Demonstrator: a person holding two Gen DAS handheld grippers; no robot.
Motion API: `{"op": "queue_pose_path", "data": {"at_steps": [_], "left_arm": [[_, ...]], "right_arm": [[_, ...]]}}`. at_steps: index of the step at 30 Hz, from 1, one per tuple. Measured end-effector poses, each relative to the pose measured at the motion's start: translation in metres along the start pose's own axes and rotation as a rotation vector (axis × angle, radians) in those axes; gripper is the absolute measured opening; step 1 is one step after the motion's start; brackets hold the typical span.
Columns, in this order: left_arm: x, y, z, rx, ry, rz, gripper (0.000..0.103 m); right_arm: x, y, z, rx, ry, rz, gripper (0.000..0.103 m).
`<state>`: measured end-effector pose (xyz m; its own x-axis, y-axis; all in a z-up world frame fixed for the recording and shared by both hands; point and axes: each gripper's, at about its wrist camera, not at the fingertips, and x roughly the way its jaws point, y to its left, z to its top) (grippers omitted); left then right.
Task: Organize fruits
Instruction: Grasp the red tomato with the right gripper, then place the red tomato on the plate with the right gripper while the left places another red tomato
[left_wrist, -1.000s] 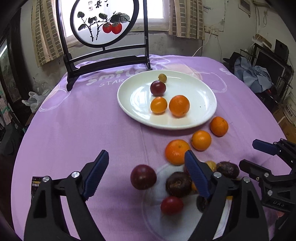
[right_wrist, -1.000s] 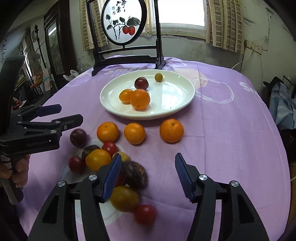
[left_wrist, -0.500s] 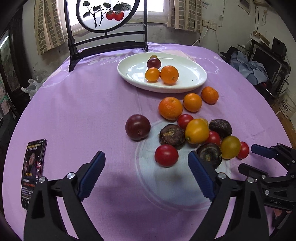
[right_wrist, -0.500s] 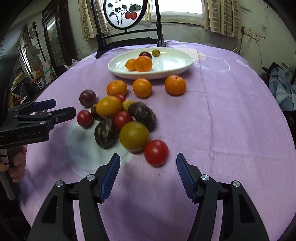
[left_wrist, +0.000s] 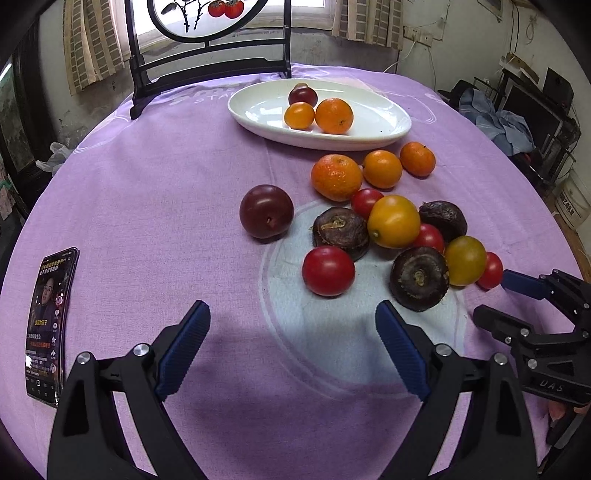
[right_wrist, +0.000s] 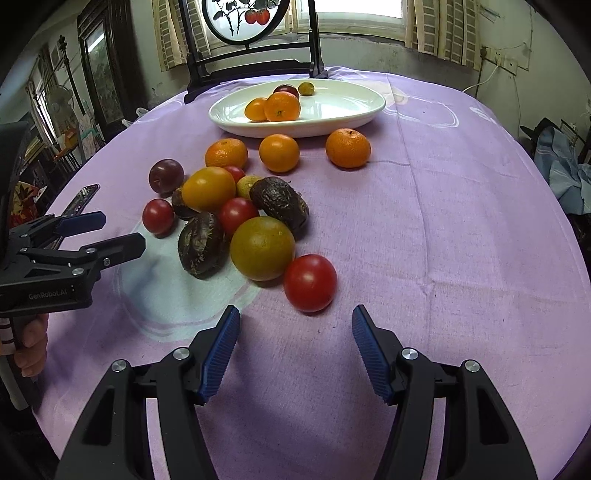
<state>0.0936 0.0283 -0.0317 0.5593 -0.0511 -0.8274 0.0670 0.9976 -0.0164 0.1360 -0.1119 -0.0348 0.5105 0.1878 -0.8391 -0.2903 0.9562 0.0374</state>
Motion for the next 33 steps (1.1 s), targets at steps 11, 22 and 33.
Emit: {"op": "queue_pose_path", "data": {"at_steps": [11,22,33], "left_arm": [[0.005,0.001,0.0,0.002,0.015,-0.006,0.089],[0.009,-0.002,0.005,0.016,0.022,0.026,0.089],[0.029,-0.014,0.019,0.046,0.05,0.019,0.058]], "right_arm": [[0.012,0.002,0.016,-0.034,-0.002,-0.061,0.039],[-0.007,0.004,0.003,-0.03,-0.041,0.024,0.029],[-0.016,0.006,-0.005,-0.037,-0.055,0.086,0.029]]}}
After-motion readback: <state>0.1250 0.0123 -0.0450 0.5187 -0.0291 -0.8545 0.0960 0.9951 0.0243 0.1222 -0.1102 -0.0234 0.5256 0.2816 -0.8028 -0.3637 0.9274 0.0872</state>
